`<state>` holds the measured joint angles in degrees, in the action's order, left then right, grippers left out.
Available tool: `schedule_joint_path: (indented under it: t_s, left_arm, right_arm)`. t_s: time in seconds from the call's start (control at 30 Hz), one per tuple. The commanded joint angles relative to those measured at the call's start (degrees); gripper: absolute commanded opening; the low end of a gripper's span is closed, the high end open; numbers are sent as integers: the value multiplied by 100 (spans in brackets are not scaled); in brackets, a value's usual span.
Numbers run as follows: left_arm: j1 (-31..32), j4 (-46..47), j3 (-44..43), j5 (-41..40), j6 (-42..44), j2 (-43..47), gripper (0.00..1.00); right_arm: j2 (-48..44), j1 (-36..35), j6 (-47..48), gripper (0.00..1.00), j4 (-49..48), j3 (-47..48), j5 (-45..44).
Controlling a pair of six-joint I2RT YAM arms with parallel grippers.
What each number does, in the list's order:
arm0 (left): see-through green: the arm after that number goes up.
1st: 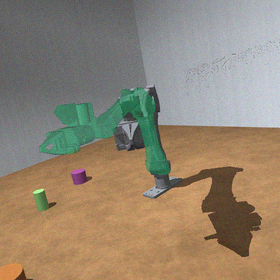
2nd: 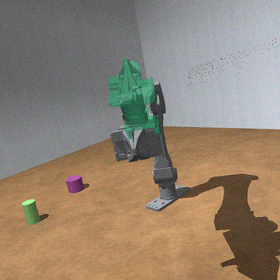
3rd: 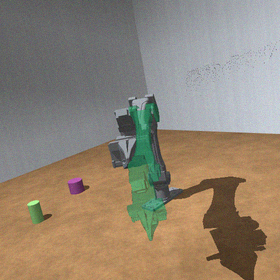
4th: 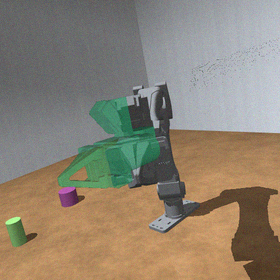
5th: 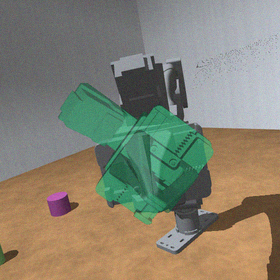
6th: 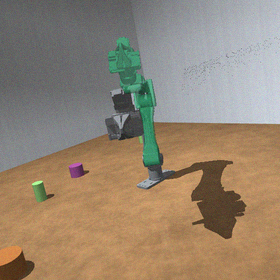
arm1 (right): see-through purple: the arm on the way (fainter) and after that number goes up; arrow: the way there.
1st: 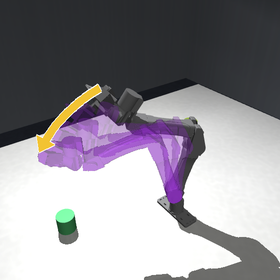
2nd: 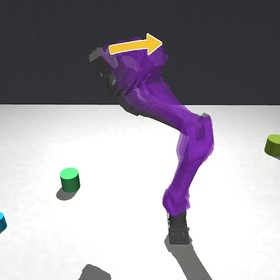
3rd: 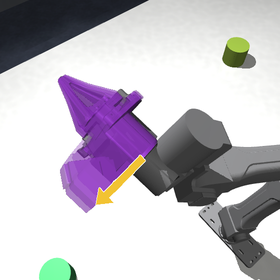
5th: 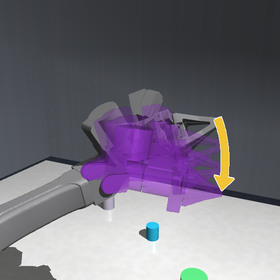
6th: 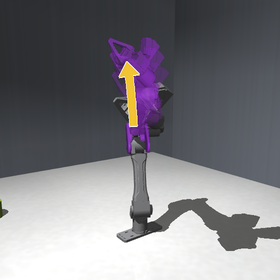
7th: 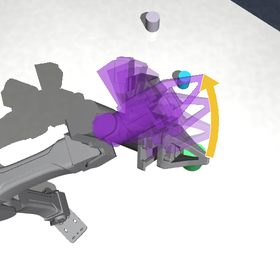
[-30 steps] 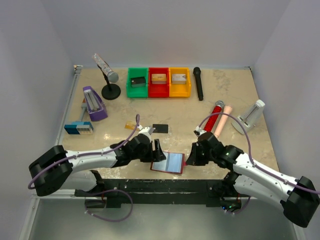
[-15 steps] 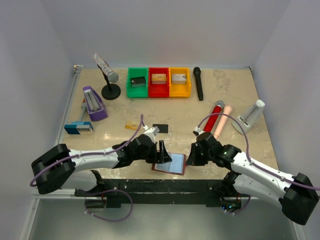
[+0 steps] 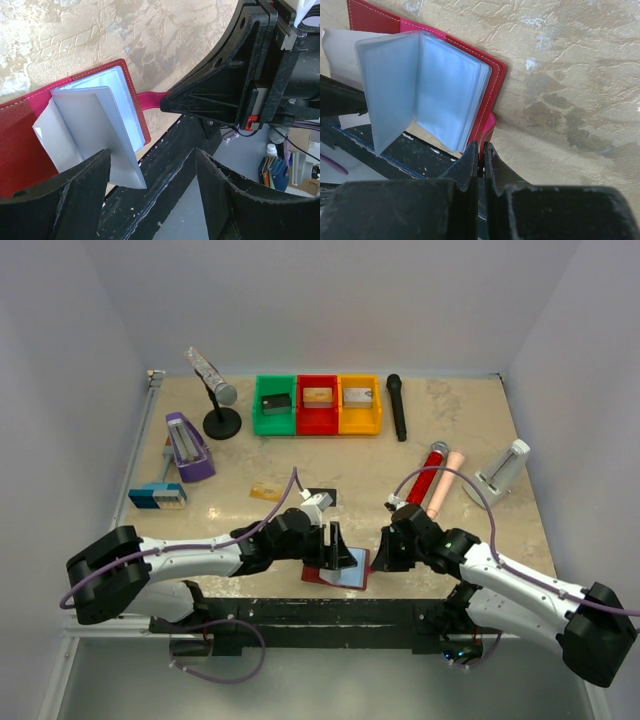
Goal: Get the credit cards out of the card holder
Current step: Remove the credit card from the card holder.
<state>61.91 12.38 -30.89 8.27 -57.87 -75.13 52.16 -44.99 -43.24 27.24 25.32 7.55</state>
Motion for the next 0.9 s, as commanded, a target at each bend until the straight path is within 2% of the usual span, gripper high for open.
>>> schedule_joint_path:
  t_s: [0.0, 0.2, 0.33, 0.47, 0.57, 0.87]
  left_arm:
    - [67, 142, -268, 69, 144, -71, 73]
    - [84, -305, -242, -324, 109, 226, 72]
    - [76, -887, 249, -1537, -304, 1235, 72]
    - [58, -1027, 321, -1890, -173, 1967, 73]
    - [58, -1010, 111, -1672, -41, 1819, 73]
    - [76, -816, -329, -995, 91, 598, 72]
  right_arm:
    - [13, -1, 97, 0, -176, 61, 80]
    - [-162, 8, 141, 0, -53, 148, 132]
    - [-575, -1, 290, 0, 44, 201, 150]
    - [-839, -1, 457, 0, -35, 184, 448]
    - [-883, -1, 554, 0, -184, 210, 738]
    - [-1252, -1, 545, 0, -387, 315, 1222]
